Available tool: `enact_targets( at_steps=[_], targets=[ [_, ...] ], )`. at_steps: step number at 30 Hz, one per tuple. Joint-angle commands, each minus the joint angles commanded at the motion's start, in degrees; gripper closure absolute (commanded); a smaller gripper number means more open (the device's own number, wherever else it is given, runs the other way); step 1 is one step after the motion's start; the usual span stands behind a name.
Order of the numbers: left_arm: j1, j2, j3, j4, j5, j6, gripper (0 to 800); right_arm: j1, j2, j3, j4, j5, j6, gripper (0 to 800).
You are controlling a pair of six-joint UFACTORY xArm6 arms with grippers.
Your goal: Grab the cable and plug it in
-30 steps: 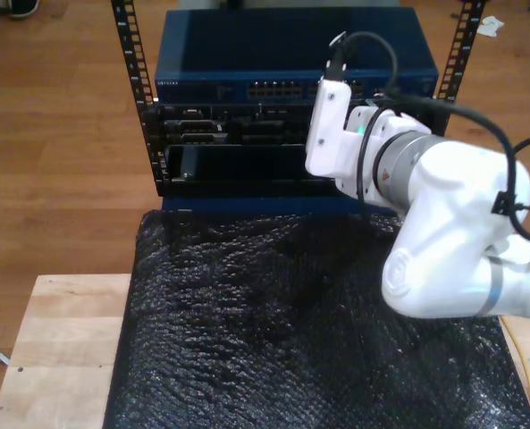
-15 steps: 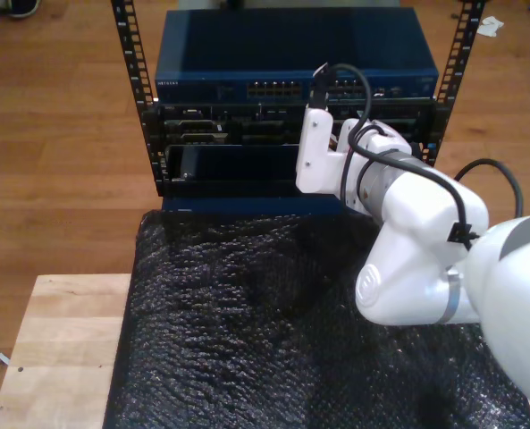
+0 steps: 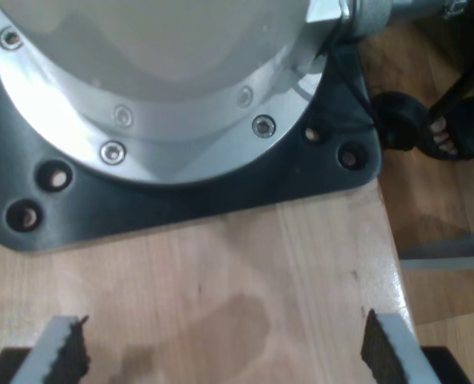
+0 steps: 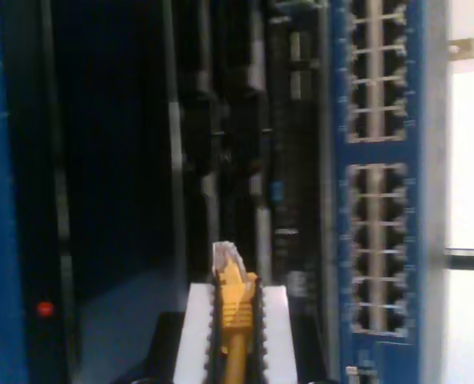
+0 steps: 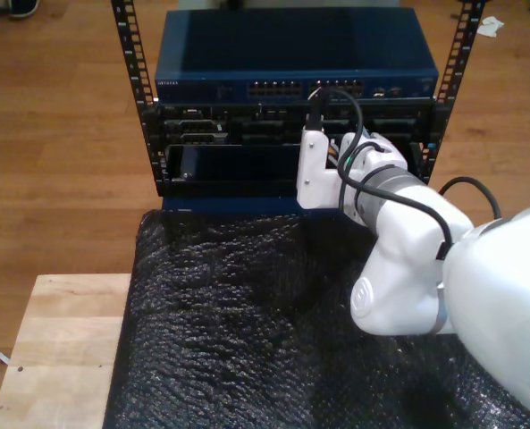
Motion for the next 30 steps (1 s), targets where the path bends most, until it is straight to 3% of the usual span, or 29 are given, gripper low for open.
enact_targets(
  at_steps=[19,30],
  targets=[
    [0.0,0.0,0.0,0.0,-0.1,0.0,0,-0.6,-3.4,2.4,-3.9,-1.3,-0.3,800],
    [0.0,0.0,0.0,0.0,0.0,0.0,0,0.2,-1.8,-1.8,-3.9,-1.4,-3.9,800]
  ],
)
